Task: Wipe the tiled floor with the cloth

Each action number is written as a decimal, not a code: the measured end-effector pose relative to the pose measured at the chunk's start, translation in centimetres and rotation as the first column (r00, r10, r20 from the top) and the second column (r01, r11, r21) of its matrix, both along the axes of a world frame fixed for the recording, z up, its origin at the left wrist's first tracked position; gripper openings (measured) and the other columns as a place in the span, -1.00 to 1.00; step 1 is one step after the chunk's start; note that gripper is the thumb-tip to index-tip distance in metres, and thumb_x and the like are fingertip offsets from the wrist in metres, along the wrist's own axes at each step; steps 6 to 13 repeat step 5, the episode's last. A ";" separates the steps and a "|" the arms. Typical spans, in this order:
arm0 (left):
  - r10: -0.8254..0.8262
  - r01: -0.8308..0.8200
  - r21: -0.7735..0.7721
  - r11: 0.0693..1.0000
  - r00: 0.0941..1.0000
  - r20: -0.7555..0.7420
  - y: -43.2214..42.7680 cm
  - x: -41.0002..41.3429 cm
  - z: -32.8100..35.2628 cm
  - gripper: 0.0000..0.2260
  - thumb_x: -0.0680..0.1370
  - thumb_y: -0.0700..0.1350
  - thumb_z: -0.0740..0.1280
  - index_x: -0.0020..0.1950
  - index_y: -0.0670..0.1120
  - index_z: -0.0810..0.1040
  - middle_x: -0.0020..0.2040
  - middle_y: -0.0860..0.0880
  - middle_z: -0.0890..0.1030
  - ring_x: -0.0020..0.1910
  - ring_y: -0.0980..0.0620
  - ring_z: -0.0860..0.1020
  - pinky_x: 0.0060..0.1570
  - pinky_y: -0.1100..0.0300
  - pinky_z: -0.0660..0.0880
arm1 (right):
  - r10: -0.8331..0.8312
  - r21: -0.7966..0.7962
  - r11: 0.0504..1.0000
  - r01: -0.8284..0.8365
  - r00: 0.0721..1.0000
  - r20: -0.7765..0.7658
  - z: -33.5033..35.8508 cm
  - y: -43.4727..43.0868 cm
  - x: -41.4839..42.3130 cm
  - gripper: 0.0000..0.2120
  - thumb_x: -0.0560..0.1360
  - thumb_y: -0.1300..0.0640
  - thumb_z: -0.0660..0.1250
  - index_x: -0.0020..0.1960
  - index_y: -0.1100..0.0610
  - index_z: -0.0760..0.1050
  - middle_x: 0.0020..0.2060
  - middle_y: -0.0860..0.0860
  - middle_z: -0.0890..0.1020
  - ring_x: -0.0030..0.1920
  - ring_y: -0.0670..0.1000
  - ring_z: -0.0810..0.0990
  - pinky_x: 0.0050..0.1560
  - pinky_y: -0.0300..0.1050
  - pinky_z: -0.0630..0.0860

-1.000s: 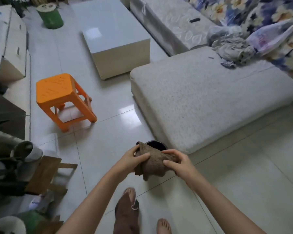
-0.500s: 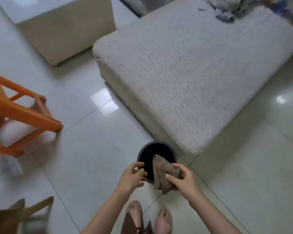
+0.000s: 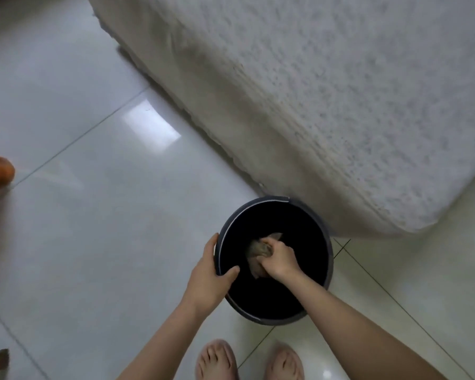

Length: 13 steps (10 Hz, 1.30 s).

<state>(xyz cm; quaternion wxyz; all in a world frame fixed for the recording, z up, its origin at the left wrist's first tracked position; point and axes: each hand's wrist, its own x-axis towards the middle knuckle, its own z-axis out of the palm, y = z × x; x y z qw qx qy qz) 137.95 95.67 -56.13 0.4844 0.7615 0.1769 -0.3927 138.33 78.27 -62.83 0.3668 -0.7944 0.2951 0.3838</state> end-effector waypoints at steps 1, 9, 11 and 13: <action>-0.026 0.025 0.017 1.000 0.998 0.064 0.0 -0.6 -2.3 -0.38 0.58 -0.25 0.25 0.50 0.22 0.09 0.09 0.18 0.54 0.01 0.15 0.56 0.06 0.14 0.56 | -0.056 0.021 0.998 0.058 0.997 -0.057 -4.2 0.3 -0.1 -0.56 0.50 0.24 0.32 0.38 0.08 0.45 0.23 0.14 0.57 0.29 0.12 0.49 0.28 -0.23 0.35; 0.056 -0.052 0.034 0.998 0.989 -0.133 -1.3 -2.0 -1.4 -0.46 0.60 -0.28 0.23 0.49 0.07 0.14 0.16 -0.08 0.56 0.12 -0.15 0.57 0.10 -0.14 0.56 | 0.054 0.064 0.995 -0.072 0.965 0.257 5.5 -2.4 -6.5 -0.65 0.61 0.16 0.21 0.39 0.08 0.43 0.37 -0.04 0.44 0.38 -0.08 0.37 0.30 -0.42 0.17; 0.056 -0.052 0.034 0.998 0.989 -0.133 -1.3 -2.0 -1.4 -0.46 0.60 -0.28 0.23 0.49 0.07 0.14 0.16 -0.08 0.56 0.12 -0.15 0.57 0.10 -0.14 0.56 | 0.054 0.064 0.995 -0.072 0.965 0.257 5.5 -2.4 -6.5 -0.65 0.61 0.16 0.21 0.39 0.08 0.43 0.37 -0.04 0.44 0.38 -0.08 0.37 0.30 -0.42 0.17; 0.056 -0.052 0.034 0.998 0.989 -0.133 -1.3 -2.0 -1.4 -0.46 0.60 -0.28 0.23 0.49 0.07 0.14 0.16 -0.08 0.56 0.12 -0.15 0.57 0.10 -0.14 0.56 | 0.054 0.064 0.995 -0.072 0.965 0.257 5.5 -2.4 -6.5 -0.65 0.61 0.16 0.21 0.39 0.08 0.43 0.37 -0.04 0.44 0.38 -0.08 0.37 0.30 -0.42 0.17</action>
